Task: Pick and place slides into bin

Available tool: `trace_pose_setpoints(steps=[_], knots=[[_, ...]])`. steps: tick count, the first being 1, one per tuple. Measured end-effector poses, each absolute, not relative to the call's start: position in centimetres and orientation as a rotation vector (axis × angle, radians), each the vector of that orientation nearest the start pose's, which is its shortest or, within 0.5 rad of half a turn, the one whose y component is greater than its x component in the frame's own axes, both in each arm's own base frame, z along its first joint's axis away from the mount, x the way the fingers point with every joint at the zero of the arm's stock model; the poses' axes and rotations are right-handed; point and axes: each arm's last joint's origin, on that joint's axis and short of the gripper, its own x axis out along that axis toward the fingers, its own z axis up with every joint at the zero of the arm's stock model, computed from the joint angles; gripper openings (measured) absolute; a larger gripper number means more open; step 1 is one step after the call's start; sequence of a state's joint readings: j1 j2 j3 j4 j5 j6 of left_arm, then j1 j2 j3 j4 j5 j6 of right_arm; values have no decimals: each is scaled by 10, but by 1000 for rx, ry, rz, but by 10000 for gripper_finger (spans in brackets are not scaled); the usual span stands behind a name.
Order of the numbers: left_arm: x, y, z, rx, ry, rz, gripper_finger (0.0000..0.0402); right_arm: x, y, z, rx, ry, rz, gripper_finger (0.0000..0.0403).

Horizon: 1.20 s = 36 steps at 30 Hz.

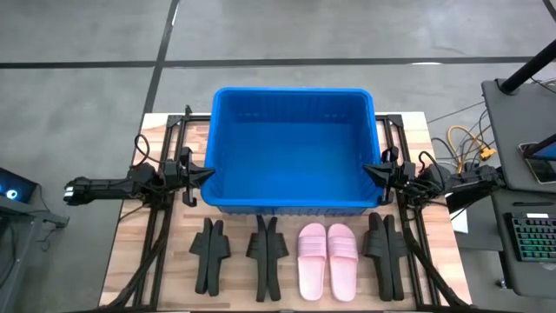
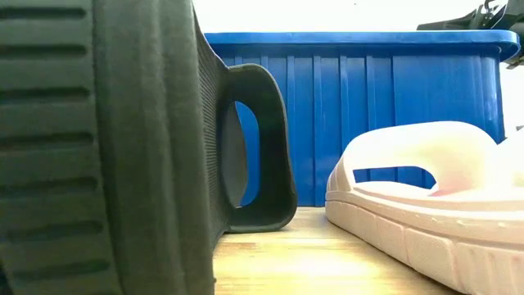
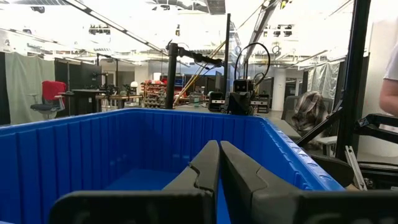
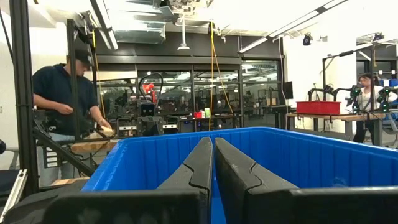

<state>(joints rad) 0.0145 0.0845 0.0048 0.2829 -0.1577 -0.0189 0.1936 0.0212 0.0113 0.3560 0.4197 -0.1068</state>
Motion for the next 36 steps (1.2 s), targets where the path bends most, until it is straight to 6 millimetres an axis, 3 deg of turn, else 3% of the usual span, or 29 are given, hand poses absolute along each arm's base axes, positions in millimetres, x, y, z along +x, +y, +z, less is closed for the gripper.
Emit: trace_pose_setpoints(steps=[29,36], knots=[[100,7,188,-38,-228,196,0,91,6,199,2,-321,-241,9],[99,7,191,-42,-259,199,0,85,5,212,254,-498,-197,9]])
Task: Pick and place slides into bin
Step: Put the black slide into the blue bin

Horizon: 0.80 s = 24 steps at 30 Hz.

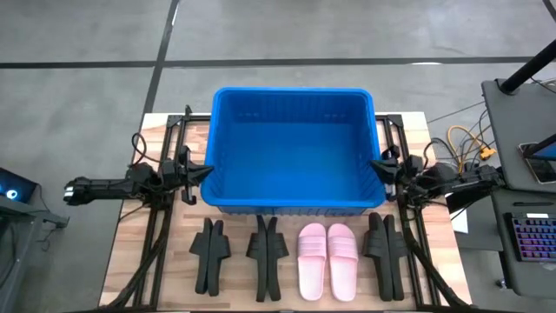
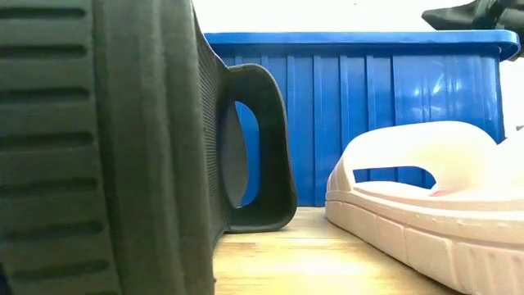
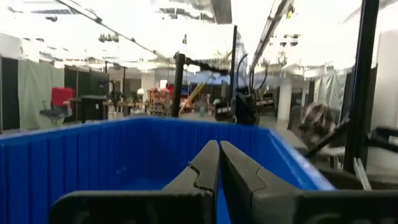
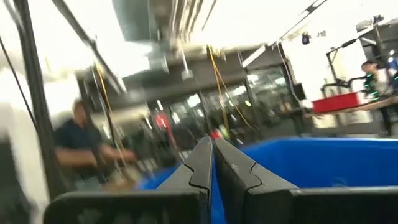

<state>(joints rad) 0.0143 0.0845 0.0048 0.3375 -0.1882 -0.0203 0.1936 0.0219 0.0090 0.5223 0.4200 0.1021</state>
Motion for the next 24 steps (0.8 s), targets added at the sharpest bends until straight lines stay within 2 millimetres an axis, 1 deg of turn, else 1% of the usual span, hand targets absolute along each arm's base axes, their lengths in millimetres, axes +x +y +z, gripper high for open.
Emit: trace_pose_setpoints(steps=[2,4,9,12,14,16,19,21,24], knots=[[98,7,194,-46,-296,198,0,81,4,218,327,-570,-177,9],[97,7,196,-47,-318,206,0,77,3,223,360,-644,-166,9],[94,11,201,-98,-384,334,0,69,2,233,466,-777,-118,9],[93,12,205,-117,-424,357,0,70,2,235,455,-765,-99,10],[93,11,206,-120,-432,352,0,71,2,241,451,-745,-105,17],[94,11,206,-133,-428,347,0,72,3,248,439,-728,-114,31],[97,11,212,-134,-412,328,4,73,3,266,373,-715,-140,60],[97,11,220,-134,-426,319,16,74,3,280,305,-708,-166,84],[100,11,227,-133,-415,320,47,76,3,300,237,-674,-208,122]])
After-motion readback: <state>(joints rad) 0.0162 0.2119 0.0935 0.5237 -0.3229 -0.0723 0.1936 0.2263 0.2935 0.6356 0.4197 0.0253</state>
